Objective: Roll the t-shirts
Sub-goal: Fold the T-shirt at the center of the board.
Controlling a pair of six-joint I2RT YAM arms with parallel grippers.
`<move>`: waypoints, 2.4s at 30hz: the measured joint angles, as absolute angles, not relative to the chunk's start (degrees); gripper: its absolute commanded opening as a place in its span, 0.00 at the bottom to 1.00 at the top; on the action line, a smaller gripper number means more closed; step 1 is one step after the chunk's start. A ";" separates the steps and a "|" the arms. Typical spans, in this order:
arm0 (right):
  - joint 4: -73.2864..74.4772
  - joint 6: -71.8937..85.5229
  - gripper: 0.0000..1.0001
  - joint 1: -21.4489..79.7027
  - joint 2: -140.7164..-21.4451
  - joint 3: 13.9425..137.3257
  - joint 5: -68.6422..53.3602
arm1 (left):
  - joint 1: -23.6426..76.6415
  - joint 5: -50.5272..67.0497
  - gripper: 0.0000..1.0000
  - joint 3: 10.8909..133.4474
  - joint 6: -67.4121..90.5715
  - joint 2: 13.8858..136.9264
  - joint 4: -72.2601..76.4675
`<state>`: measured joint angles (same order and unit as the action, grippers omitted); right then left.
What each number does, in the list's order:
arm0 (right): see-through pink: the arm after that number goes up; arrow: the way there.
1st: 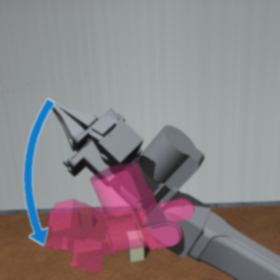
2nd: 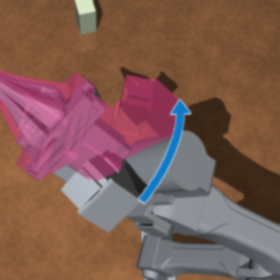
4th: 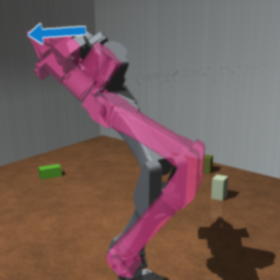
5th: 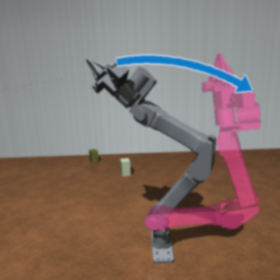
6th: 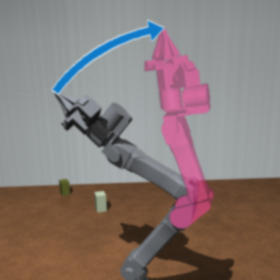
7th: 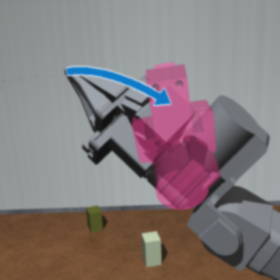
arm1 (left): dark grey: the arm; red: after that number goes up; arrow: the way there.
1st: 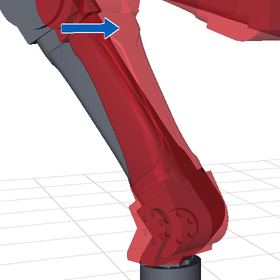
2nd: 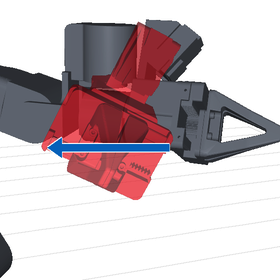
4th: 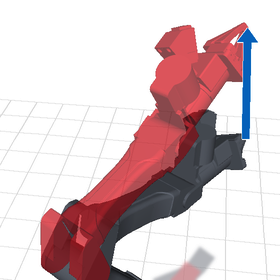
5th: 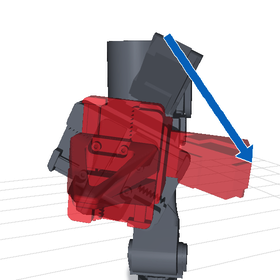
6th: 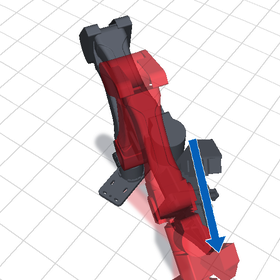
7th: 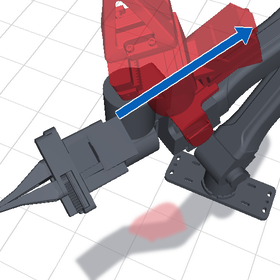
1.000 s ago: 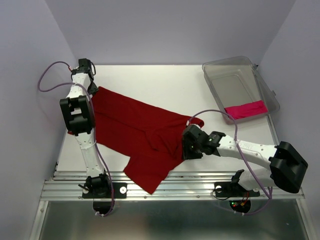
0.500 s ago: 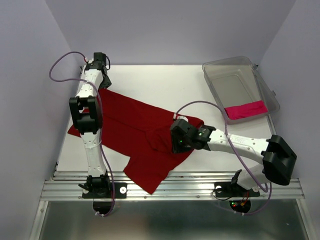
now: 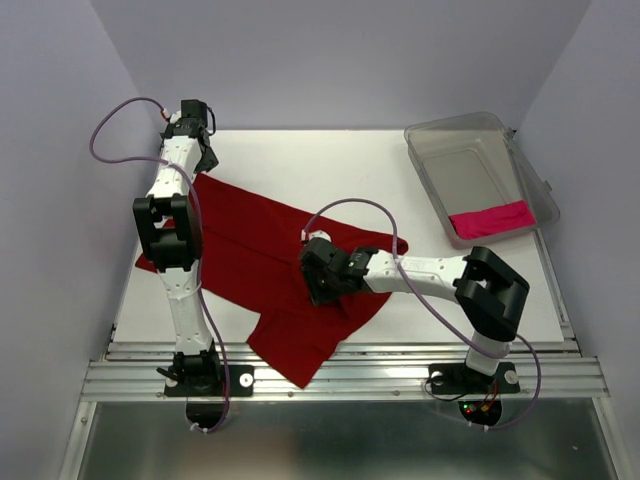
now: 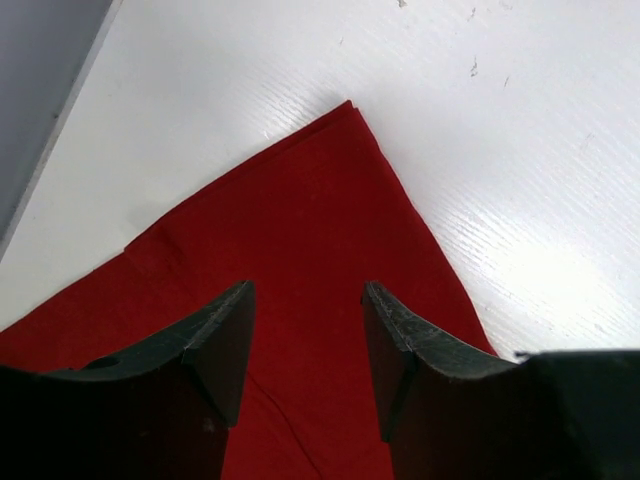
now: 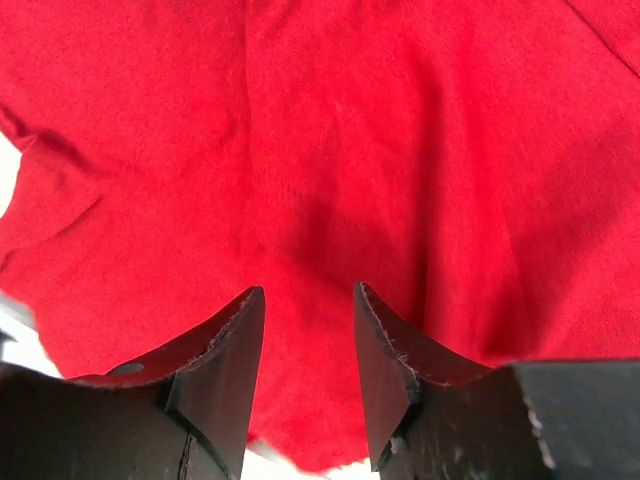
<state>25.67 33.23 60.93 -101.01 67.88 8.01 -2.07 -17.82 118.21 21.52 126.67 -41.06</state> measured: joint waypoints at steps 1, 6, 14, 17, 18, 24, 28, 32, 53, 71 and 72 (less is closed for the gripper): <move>25.30 32.95 0.46 60.95 -101.86 68.23 8.08 | -2.07 -17.82 0.57 118.21 21.52 126.65 -41.04; 24.62 32.10 0.39 61.23 -104.88 69.01 8.86 | -2.07 -17.82 0.57 117.21 21.52 126.65 -41.01; 23.18 32.38 0.18 61.23 -106.76 69.23 11.35 | -2.07 -17.65 0.57 116.71 21.52 126.65 -40.97; 22.39 32.73 0.05 61.23 -106.76 69.23 12.08 | -2.07 -17.65 0.56 116.57 21.52 126.65 -40.95; 22.24 32.82 0.03 61.23 -106.76 69.23 12.16 | -2.07 -17.65 0.56 116.42 21.52 126.65 -40.84; 21.76 32.27 0.01 61.23 -106.72 69.38 11.27 | -2.07 -17.41 0.56 115.85 21.50 126.65 -40.71; 21.76 31.57 0.01 61.28 -105.91 69.56 8.93 | -2.07 -17.37 0.56 115.85 21.50 126.61 -40.60; 21.82 30.92 0.01 61.54 -104.27 70.39 6.74 | -2.07 -17.34 0.56 115.85 21.50 126.58 -40.58; 26.61 29.50 0.30 60.55 -100.90 73.56 3.53 | -2.07 -15.81 0.56 115.85 21.10 126.58 -40.60; 23.94 32.82 0.23 29.32 -95.88 66.48 4.45 | 1.56 -6.17 0.56 109.93 21.28 125.89 -35.35; 23.62 32.75 0.23 28.77 -96.53 66.48 4.47 | 1.83 -5.93 0.56 109.93 21.34 126.34 -35.14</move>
<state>23.62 32.75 28.77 -96.53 66.48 4.47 1.83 -5.93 109.93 21.34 126.34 -35.14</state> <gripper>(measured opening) 0.236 0.560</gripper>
